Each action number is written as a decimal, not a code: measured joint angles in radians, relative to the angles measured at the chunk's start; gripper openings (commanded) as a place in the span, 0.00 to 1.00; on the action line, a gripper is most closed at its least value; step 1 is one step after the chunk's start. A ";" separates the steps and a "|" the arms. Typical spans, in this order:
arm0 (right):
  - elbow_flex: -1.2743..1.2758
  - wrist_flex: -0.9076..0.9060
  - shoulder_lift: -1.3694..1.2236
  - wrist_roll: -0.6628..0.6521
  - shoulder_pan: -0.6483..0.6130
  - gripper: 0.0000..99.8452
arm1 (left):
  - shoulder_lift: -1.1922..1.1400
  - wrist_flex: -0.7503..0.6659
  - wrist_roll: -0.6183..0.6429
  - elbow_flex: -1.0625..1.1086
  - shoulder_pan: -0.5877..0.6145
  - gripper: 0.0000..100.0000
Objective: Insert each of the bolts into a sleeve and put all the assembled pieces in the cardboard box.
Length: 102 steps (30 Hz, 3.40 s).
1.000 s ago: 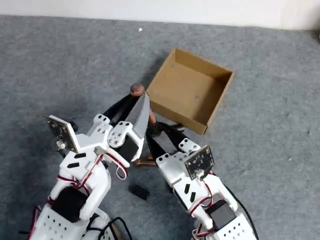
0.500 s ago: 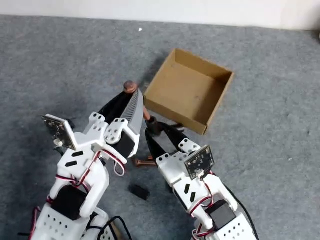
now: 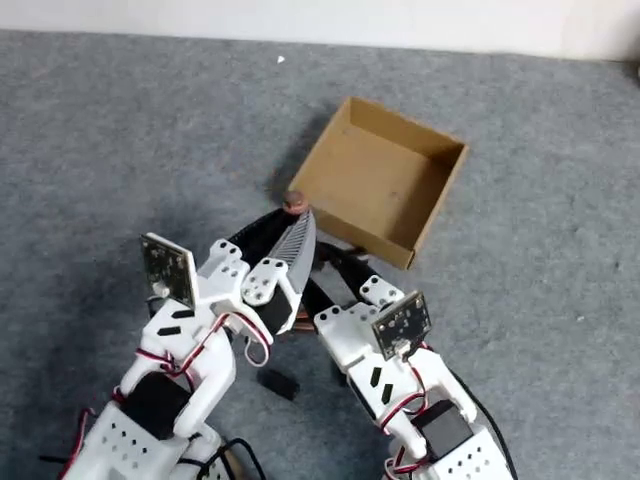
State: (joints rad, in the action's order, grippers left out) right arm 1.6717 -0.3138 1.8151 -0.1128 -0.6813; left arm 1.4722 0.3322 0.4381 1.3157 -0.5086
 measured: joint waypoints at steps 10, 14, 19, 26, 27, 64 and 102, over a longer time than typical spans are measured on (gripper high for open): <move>0.000 -0.017 0.002 0.000 -0.003 0.00 | 0.000 0.037 -0.044 0.000 -0.006 0.13; 0.000 -0.018 0.000 -0.002 0.028 0.00 | 0.000 0.183 -0.141 -0.029 -0.018 0.22; 0.000 -0.018 0.000 -0.003 0.038 0.00 | 0.002 0.433 -0.169 -0.132 -0.023 0.23; 0.000 -0.048 0.002 -0.003 0.115 0.00 | 0.002 0.620 -0.173 -0.282 -0.003 0.23; 0.000 -0.048 0.002 -0.003 0.127 0.00 | 0.003 0.623 -0.178 -0.293 0.015 0.23; -1.097 -0.212 -1.482 -0.143 0.422 0.01 | 0.002 0.359 -0.376 0.304 0.525 0.01; -1.246 -1.155 -1.452 0.005 0.235 0.16 | 0.002 0.359 -0.382 0.304 0.525 0.01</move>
State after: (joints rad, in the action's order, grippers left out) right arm 0.4258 -1.4691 0.3636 -0.1082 -0.4465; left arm 1.4737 0.6912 0.0560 1.6195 0.0161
